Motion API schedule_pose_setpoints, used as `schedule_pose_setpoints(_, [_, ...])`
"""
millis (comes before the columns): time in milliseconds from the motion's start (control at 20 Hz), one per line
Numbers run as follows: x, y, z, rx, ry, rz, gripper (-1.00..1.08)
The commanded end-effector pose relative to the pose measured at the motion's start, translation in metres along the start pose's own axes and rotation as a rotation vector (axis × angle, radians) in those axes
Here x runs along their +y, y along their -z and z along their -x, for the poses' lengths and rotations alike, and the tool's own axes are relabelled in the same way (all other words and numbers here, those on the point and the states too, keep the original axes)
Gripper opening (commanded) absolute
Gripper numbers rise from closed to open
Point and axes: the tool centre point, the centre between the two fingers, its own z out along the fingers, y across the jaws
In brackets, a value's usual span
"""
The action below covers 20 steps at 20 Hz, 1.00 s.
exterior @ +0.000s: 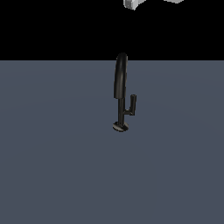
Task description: Turn on the faucet by rotating a designated handle.
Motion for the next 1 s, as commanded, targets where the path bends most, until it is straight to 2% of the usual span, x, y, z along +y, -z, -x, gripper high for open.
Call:
schedule_pose_setpoints(0, [-0.001,-0.002,-0.017,-0.038,-0.043,-0.041,-1.00])
schedule_pose_setpoints(550, [0.005,-0.019,-0.097,-0.218,-0.246,-0.234,-1.00])
schedule_pose_setpoints(950, [0.019,-0.047,-0.160,-0.374,-0.424,-0.401,-1.00])
